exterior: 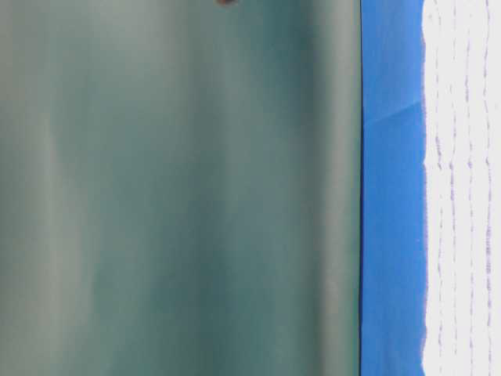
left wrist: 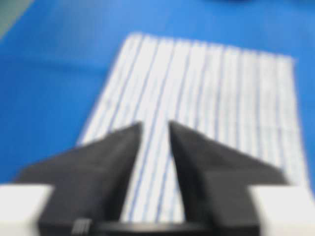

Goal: Fold the blue towel.
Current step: 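Move both grippers to the towel's top corners and pinch them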

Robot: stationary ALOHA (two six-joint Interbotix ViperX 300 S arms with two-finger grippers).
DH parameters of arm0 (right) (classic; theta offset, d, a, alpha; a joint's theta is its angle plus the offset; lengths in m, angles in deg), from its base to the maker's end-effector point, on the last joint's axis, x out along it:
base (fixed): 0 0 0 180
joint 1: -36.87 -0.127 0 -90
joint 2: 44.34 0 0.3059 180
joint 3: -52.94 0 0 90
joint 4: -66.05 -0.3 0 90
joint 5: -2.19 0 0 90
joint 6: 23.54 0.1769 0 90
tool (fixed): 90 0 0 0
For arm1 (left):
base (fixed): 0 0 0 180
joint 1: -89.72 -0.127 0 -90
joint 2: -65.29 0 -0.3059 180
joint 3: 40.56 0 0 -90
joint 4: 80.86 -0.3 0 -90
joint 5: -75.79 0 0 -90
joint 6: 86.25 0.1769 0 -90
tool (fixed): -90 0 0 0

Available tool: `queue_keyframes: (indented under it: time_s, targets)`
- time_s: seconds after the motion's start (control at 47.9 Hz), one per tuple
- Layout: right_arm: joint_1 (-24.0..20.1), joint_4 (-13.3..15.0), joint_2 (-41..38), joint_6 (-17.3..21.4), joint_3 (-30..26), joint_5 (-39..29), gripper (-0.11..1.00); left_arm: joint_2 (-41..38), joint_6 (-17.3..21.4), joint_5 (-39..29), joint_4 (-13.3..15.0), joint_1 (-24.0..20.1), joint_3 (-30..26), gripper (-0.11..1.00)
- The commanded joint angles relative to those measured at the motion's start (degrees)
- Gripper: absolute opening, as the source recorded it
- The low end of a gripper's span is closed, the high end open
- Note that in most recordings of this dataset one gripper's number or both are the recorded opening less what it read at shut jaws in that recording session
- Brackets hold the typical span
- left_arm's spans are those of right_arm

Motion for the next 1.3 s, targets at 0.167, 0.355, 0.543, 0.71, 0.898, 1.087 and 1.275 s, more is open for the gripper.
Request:
queue_keyframes:
  time_s: [0.167,0.355,0.543,0.71,0.898,1.087,1.275]
  targets:
    - [4.04,-2.29,-11.95,0.09,-0.53,5.71,0.77,-12.92,0.0,6.06,0.18,-4.92,-0.7,0.79]
    - [6.68,-4.04,-21.01,0.0,0.09,11.87,0.73,-22.76,-0.09,10.37,0.18,-10.02,-0.88,0.74]
    - [8.09,-5.62,-29.44,0.0,0.18,15.64,0.73,-30.5,-0.09,14.85,0.35,-12.83,-1.05,0.73]
    - [8.09,-7.82,-35.95,0.0,0.18,19.69,0.72,-35.6,-0.09,17.23,0.79,-13.97,-1.41,0.73]
    - [8.17,-9.84,-39.55,0.0,0.0,21.97,0.71,-39.29,-0.18,17.4,0.88,-13.97,-2.72,0.71]
    - [8.09,-9.84,-39.9,0.0,-0.18,21.88,0.53,-40.43,-0.7,17.14,0.79,-13.97,-2.64,0.39]
    - [7.47,-9.84,-39.9,0.0,0.0,21.88,0.14,-40.34,-0.7,16.44,0.79,-13.8,-2.11,0.03]
